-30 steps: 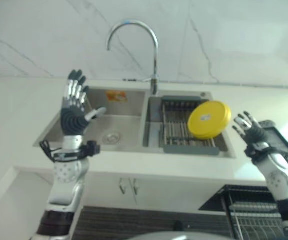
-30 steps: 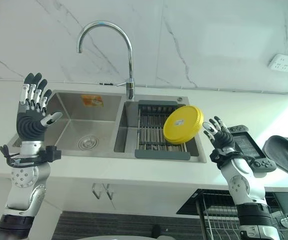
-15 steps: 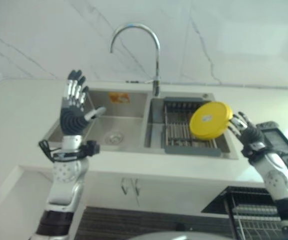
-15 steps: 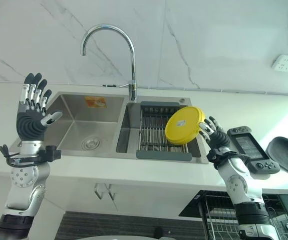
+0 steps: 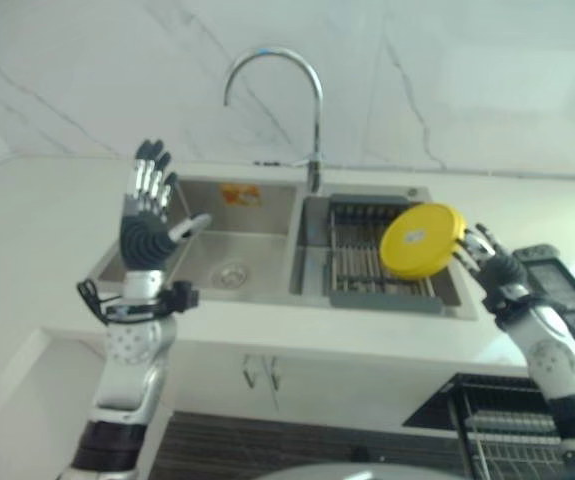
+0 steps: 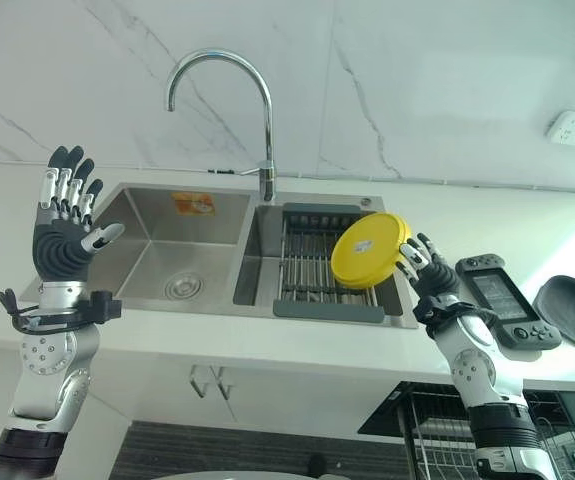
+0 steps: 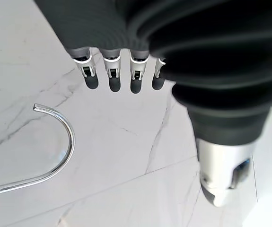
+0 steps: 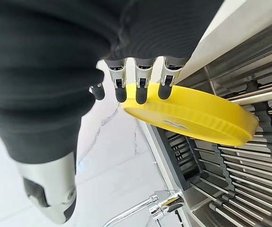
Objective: Place the dishes in the dishwasher.
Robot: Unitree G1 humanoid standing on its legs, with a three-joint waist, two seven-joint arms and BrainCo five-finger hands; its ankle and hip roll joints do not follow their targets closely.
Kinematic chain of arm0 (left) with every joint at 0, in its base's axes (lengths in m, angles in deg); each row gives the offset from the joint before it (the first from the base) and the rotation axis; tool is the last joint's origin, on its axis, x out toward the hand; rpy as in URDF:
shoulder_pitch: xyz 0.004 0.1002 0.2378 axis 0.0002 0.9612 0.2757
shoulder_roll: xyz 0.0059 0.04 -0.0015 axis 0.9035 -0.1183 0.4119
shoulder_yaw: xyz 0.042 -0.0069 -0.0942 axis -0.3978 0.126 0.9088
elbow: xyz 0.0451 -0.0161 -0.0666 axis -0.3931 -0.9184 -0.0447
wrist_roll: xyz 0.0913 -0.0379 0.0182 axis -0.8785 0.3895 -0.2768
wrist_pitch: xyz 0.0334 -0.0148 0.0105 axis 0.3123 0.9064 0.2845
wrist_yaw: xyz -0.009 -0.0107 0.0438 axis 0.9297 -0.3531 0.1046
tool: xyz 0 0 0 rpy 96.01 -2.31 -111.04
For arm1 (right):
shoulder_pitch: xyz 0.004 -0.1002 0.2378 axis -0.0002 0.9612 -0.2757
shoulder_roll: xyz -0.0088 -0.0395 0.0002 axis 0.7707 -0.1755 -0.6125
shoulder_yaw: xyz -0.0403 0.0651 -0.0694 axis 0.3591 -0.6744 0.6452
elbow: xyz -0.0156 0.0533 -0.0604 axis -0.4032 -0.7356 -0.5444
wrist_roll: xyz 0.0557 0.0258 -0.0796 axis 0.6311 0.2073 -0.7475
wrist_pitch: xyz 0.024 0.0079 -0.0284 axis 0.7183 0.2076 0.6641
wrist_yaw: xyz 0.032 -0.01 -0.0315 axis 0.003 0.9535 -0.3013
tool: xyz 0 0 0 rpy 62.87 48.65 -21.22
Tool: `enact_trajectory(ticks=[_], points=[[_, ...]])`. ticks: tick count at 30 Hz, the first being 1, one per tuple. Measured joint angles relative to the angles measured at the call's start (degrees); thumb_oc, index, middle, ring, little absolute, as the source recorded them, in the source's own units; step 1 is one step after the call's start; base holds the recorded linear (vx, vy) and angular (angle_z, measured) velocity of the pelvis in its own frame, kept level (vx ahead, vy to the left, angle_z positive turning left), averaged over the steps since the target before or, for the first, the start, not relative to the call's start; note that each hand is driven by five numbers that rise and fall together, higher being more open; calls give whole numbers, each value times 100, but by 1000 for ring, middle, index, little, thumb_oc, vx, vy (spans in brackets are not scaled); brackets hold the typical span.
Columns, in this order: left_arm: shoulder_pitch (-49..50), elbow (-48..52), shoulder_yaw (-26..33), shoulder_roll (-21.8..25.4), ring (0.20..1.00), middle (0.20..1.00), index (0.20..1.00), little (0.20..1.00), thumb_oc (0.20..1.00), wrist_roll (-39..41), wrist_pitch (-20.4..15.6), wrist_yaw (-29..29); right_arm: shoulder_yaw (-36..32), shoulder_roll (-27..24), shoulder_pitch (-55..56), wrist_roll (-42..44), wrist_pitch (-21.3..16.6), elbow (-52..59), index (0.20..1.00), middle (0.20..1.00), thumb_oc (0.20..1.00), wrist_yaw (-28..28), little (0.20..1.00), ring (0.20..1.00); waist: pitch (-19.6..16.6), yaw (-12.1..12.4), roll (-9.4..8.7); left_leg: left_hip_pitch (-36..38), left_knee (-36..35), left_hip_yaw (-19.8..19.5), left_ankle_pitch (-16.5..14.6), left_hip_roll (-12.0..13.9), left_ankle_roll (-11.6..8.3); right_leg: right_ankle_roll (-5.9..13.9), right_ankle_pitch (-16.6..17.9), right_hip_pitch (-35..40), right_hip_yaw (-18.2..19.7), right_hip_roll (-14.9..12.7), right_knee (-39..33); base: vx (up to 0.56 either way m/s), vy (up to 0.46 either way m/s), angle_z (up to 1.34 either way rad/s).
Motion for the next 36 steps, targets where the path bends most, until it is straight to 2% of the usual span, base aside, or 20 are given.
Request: enact_trajectory(ticks=[36], points=[[2,-3,51,4,1000,1000,1000,1000,1000,10,0,0,-294,142,33,205,-2,-241,1000,1000,1000,257,1000,1000,-1,3,-51,4,-18,3,0,-1,0,5,-4,3,14,-1,0,0,0,0]])
